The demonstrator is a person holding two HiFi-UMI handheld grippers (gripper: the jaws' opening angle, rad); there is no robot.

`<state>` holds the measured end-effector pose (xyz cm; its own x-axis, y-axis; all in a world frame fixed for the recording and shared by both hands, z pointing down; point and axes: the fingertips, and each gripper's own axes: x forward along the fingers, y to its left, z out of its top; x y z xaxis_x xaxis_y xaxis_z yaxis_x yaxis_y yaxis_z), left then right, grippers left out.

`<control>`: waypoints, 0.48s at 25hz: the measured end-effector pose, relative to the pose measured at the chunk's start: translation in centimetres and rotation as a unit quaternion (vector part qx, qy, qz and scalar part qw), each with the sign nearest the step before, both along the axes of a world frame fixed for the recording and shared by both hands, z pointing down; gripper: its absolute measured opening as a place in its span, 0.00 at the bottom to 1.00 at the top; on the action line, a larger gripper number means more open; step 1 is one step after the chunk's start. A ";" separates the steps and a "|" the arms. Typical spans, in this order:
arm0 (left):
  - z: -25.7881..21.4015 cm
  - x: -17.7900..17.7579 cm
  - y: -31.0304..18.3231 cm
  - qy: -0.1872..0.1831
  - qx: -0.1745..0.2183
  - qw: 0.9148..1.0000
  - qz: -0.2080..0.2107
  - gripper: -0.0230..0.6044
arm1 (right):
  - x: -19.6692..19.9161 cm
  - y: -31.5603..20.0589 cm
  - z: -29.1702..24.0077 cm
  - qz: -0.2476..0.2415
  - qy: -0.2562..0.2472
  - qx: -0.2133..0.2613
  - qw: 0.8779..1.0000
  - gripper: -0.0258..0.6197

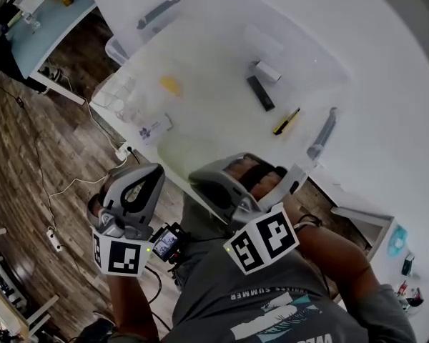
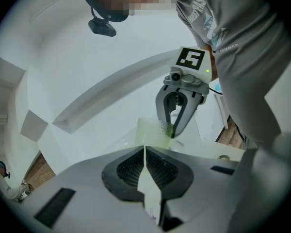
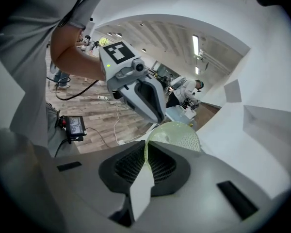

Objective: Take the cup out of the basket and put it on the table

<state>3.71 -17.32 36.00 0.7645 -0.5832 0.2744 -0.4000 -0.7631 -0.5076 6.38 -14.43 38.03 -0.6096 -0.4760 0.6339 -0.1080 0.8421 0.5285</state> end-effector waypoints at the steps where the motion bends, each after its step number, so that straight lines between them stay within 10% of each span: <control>1: 0.2 -0.3 0.1 0.003 -0.002 1.000 -0.004 0.05 | -0.5 0.7 0.8 -0.013 0.005 -0.006 1.000 0.08; 12: 1.6 -2.7 0.9 0.006 -0.012 1.000 -0.021 0.05 | -2.0 3.3 11.4 -0.030 0.070 -0.092 0.993 0.08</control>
<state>1.01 -16.47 37.57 0.7427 -0.6084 0.2799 -0.4377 -0.7573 -0.4847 4.34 -11.10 49.46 -0.5326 -0.3100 0.7875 0.0097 0.9282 0.3719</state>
